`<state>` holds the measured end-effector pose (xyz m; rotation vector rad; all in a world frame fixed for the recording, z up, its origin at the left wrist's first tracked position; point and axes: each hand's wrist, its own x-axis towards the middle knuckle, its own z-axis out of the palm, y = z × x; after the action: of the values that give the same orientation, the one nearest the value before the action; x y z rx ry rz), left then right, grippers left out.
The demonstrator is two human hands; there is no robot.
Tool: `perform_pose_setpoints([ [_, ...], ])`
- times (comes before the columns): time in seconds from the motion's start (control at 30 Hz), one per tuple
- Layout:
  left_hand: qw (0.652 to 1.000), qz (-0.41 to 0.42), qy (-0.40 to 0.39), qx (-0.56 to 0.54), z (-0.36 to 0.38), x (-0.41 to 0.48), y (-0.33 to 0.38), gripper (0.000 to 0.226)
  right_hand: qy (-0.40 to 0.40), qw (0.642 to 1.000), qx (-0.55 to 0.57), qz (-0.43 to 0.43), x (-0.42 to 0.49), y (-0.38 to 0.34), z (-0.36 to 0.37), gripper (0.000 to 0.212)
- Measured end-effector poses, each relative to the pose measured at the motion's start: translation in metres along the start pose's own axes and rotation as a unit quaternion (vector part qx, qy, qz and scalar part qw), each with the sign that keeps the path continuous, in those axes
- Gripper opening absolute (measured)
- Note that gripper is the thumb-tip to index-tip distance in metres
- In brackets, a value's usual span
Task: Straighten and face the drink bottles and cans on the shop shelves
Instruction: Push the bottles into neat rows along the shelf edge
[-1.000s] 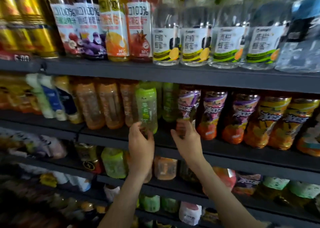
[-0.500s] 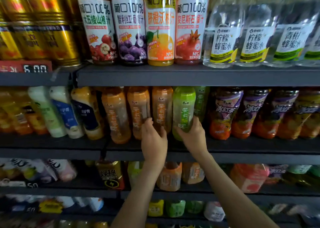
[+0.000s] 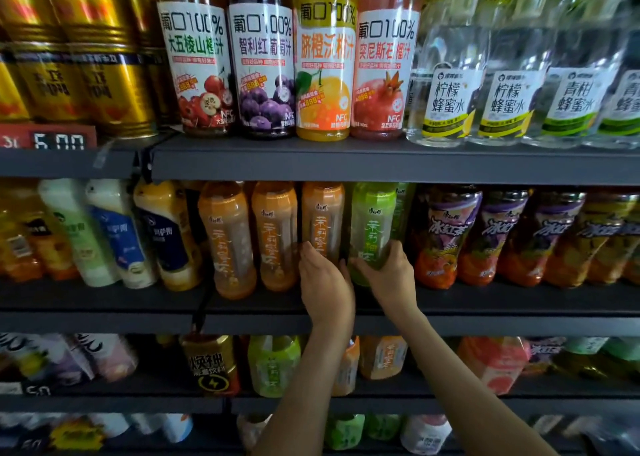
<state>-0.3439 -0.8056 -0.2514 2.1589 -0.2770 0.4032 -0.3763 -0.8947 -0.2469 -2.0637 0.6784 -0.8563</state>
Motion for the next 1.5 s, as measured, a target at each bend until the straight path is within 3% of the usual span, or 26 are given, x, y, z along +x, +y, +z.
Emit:
perform_pose_setpoints([
  [0.27, 1.0, -0.002, -0.019, 0.005, -0.001, -0.002, -0.004, 0.073, -0.002, 1.0, -0.002, -0.017, -0.002, 0.005, -0.001, 0.059],
  [0.43, 1.0, -0.013, -0.01, 0.001, -0.006, -0.007, 0.0, 0.069, 0.016, 1.0, -0.011, -0.011, -0.005, 0.0, 0.005, 0.059],
  [0.67, 1.0, 0.012, 0.022, -0.002, -0.016, -0.015, 0.007, 0.059, -0.018, 1.0, 0.007, -0.016, -0.001, 0.008, 0.006, 0.064],
  [0.77, 0.996, 0.045, 0.078, 0.006, -0.028, -0.014, 0.0, 0.046, 0.039, 0.998, 0.021, -0.052, -0.016, 0.001, 0.007, 0.072],
  [0.87, 0.989, 0.047, 0.139, 0.007, -0.047, -0.009, -0.015, 0.037, 0.13, 0.985, -0.009, -0.112, -0.033, -0.01, 0.011, 0.064],
  [1.1, 0.978, -0.02, 0.206, -0.011, -0.089, 0.009, -0.05, 0.05, 0.008, 0.978, 0.064, -0.196, -0.052, -0.029, 0.039, 0.046],
  [1.23, 0.986, -0.057, 0.158, -0.005, -0.104, 0.019, -0.073, 0.064, -0.022, 0.981, 0.073, -0.178, -0.066, -0.044, 0.064, 0.048],
  [1.4, 0.999, 0.001, 0.027, -0.039, -0.108, 0.045, -0.096, 0.065, 0.016, 0.992, 0.056, -0.112, -0.062, -0.069, 0.093, 0.055],
  [1.5, 0.998, 0.024, -0.005, -0.051, -0.115, 0.057, -0.106, 0.06, 0.049, 0.997, 0.026, -0.061, -0.064, -0.081, 0.109, 0.064],
])
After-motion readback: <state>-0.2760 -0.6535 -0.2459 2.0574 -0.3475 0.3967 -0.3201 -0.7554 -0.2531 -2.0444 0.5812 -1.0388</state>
